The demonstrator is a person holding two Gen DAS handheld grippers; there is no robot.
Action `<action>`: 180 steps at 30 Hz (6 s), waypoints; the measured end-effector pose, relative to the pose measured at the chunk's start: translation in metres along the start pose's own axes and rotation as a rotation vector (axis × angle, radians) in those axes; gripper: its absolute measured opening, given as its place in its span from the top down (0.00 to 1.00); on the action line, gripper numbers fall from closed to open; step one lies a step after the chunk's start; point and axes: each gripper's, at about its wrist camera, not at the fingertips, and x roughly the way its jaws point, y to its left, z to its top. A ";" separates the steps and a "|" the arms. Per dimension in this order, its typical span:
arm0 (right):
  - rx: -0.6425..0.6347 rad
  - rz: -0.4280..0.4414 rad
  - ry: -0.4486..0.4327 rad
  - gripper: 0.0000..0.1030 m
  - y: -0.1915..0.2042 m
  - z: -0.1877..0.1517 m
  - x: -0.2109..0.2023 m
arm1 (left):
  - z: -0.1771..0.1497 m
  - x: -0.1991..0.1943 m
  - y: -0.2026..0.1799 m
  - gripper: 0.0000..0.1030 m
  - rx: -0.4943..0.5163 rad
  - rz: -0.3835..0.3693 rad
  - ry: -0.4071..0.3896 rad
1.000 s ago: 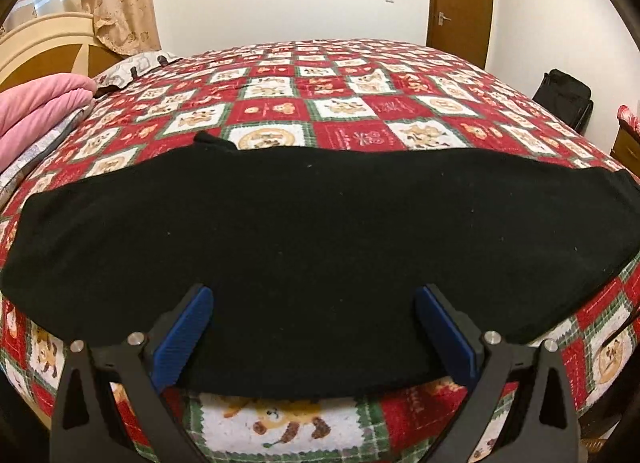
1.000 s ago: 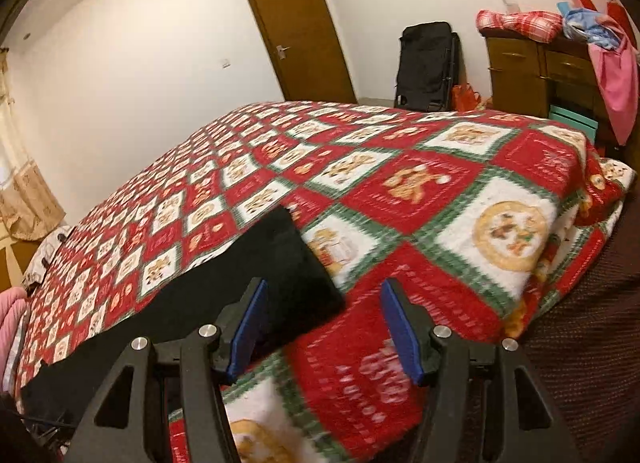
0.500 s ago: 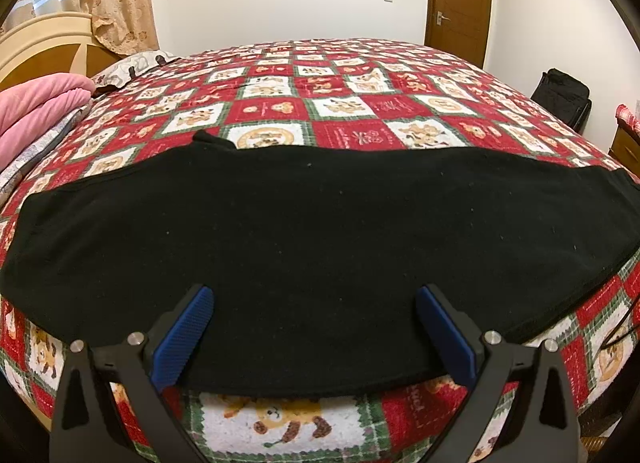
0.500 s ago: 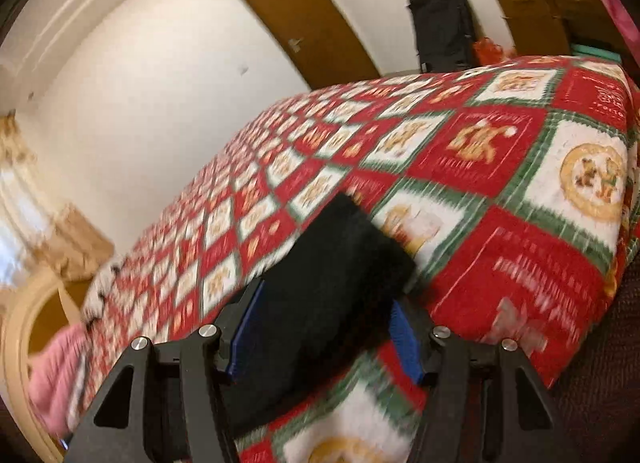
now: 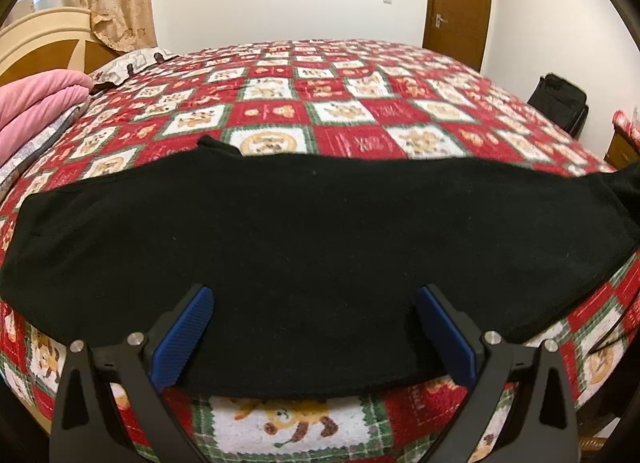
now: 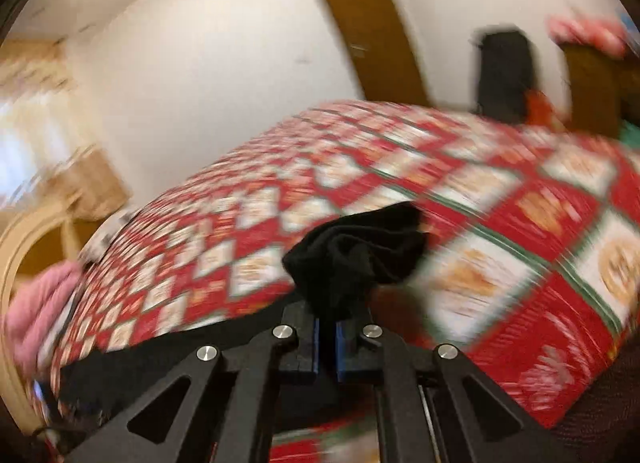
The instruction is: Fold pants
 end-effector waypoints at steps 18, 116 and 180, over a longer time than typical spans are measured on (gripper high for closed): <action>-0.529 0.382 0.213 0.94 0.255 -0.148 0.097 | 0.005 -0.010 0.056 0.00 -0.082 0.082 -0.043; -0.237 0.535 0.365 0.56 0.239 -0.179 0.102 | -0.042 -0.044 0.271 0.20 -0.728 0.267 -0.208; 0.182 0.631 0.312 0.43 0.139 -0.100 0.084 | 0.009 -0.040 -0.026 0.79 0.123 -0.249 -0.253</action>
